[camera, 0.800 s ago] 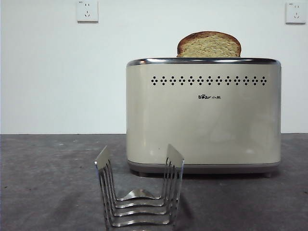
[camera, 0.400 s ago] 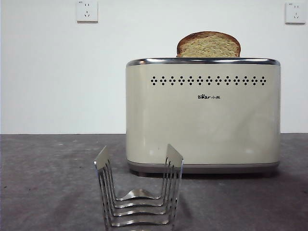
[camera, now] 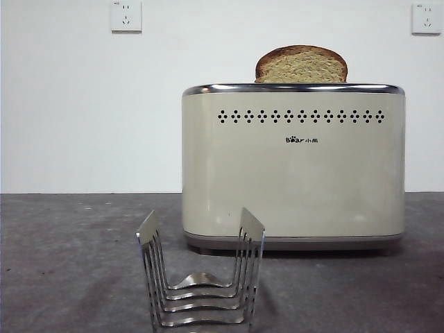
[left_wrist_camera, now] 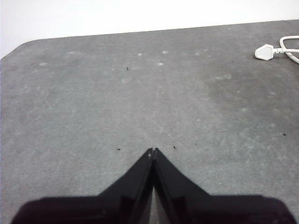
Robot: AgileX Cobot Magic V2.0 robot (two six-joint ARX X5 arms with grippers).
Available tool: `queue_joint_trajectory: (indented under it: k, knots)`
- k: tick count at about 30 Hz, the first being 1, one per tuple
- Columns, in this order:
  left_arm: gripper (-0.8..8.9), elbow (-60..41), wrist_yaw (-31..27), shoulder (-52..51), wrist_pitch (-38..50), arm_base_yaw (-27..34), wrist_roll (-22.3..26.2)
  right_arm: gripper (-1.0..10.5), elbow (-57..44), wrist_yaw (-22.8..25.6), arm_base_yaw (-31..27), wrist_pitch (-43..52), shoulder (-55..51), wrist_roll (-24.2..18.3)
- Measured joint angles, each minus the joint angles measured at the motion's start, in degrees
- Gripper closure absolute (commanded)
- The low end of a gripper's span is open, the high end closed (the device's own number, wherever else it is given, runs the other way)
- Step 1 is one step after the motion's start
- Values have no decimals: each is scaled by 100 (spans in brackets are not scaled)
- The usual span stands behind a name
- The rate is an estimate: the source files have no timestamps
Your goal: Pick up a slice of bread from the rack,put the bread on the toaster,press the button
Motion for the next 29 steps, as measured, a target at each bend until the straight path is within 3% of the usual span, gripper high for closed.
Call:
queue_joint_trajectory:
  k: [29]
  knots:
    - [817,0,0,0,0,0,0,946,13,-442,0,-212,0,2]
